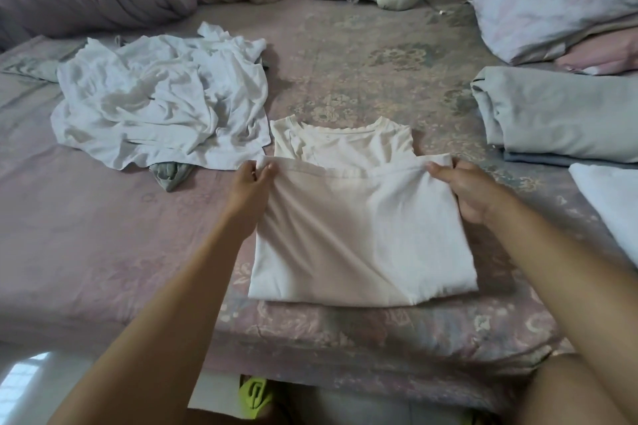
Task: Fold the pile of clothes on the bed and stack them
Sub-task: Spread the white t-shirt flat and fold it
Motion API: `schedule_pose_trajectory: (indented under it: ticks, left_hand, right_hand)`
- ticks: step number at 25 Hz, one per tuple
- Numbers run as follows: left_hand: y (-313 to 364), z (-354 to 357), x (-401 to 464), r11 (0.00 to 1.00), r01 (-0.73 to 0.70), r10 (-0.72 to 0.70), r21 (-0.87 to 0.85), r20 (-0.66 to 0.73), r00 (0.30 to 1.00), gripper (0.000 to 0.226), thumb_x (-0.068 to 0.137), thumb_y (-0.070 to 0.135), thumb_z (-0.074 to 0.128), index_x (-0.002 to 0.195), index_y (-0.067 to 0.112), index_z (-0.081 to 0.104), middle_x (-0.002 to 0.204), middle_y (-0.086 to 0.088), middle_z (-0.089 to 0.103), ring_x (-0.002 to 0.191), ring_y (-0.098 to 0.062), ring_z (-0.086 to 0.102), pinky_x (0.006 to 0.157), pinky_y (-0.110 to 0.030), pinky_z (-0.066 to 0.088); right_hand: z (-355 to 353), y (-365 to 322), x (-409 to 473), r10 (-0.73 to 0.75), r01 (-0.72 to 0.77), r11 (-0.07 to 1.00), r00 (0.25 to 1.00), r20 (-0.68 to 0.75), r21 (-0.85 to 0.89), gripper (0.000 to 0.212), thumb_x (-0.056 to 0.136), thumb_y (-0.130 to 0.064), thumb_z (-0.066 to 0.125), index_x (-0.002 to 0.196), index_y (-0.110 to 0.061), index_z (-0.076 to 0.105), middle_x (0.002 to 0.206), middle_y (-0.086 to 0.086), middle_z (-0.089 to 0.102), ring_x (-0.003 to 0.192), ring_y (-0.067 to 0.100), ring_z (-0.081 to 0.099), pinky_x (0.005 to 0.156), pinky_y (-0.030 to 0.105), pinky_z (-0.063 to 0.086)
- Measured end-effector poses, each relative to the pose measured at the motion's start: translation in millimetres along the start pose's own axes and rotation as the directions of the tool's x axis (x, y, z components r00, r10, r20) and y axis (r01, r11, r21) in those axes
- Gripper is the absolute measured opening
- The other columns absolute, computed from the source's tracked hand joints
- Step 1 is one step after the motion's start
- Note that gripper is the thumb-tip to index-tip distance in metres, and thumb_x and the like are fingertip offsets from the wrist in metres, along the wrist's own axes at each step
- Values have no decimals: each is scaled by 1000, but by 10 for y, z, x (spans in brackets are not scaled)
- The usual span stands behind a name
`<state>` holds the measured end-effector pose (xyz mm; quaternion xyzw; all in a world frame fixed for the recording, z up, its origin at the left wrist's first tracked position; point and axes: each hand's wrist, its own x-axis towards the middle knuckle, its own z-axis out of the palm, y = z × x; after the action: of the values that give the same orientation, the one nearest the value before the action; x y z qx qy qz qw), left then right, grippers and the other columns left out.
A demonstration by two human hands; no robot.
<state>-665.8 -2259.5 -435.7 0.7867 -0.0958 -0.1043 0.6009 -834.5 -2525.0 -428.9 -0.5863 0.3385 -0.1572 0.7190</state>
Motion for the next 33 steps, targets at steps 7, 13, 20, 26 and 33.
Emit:
schedule_pose_trajectory:
  ticks: [7, 13, 20, 26, 33]
  left_hand:
    - [303, 242, 1255, 946, 122, -97, -301, 96, 991, 16, 95, 24, 58, 84, 12, 61, 79, -4, 62, 67, -15, 59, 62, -26, 50]
    - [-65, 565, 1883, 834, -11, 16, 552, -4, 1000, 29, 88, 19, 58, 62, 11, 47, 60, -6, 49, 69, -28, 53, 62, -30, 37]
    - [-26, 512, 2180, 795, -28, -72, 606, 140, 988, 18, 83, 20, 71, 85, 6, 60, 70, -8, 53, 54, -22, 50, 38, -25, 44]
    - [137, 342, 2114, 939, 220, -283, 263, 229, 932, 20, 79, 3, 74, 79, 11, 55, 77, -9, 56, 67, -19, 53, 68, -35, 51]
    - [1184, -332, 1236, 993, 7, 30, -118, 307, 951, 9, 81, -4, 67, 79, 4, 63, 70, 1, 69, 70, -12, 68, 66, -22, 57]
  right_hand:
    - [184, -625, 986, 51, -59, 982, 997, 51, 180, 13, 97, -14, 49, 90, -10, 60, 65, 0, 71, 58, 12, 68, 51, 26, 55]
    - [241, -162, 1842, -227, 15, 771, 941, -253, -636, 28, 85, -12, 67, 63, -11, 50, 66, 4, 49, 62, 14, 47, 51, 25, 34]
    - [252, -272, 2156, 161, -205, 907, 976, -146, -369, 11, 91, -16, 62, 93, -5, 62, 106, 5, 62, 96, 17, 58, 84, 29, 48]
    - [275, -451, 1985, 94, -112, 961, 992, -83, -251, 13, 91, -10, 60, 81, -17, 57, 85, 1, 62, 64, 8, 62, 59, 23, 51]
    - [17, -1490, 638, -170, 163, 963, 985, -15, -214, 24, 88, 3, 58, 102, -16, 55, 84, -1, 60, 74, 10, 59, 51, 17, 54]
